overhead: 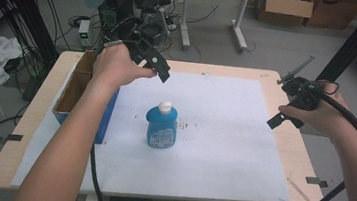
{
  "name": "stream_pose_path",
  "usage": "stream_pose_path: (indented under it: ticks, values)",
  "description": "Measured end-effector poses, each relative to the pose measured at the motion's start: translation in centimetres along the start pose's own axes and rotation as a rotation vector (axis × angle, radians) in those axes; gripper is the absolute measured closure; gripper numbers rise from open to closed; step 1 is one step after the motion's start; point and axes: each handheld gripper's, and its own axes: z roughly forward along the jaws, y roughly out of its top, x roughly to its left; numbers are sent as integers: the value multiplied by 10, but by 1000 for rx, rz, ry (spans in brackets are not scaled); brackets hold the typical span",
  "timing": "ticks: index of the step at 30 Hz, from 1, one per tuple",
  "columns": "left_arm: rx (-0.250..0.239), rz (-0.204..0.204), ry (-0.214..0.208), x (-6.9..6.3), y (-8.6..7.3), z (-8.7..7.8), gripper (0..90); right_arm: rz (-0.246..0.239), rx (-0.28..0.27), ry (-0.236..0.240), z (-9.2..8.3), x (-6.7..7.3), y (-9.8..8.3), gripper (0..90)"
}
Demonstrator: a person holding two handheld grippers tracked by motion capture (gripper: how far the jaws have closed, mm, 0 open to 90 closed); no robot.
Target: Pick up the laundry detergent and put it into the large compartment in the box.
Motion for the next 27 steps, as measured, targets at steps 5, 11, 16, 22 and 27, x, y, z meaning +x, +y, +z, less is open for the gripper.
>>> stream_pose_path:
  ticks: [5,11,16,22,27]
  values:
    - [-9,56,-21,-11,-4,4,1,1,0,1,1,2,0,261]
    - [1,134,-39,-18,-8,8,1,1,1,4,3,1,-1,261]
    - [7,194,-61,-24,-11,11,1,-5,0,6,4,1,-2,261]
    - [17,260,-74,-33,-14,19,1,-2,-1,5,4,2,-2,261]
    - [42,314,-78,-37,-20,31,1,-5,-2,7,4,2,-2,261]
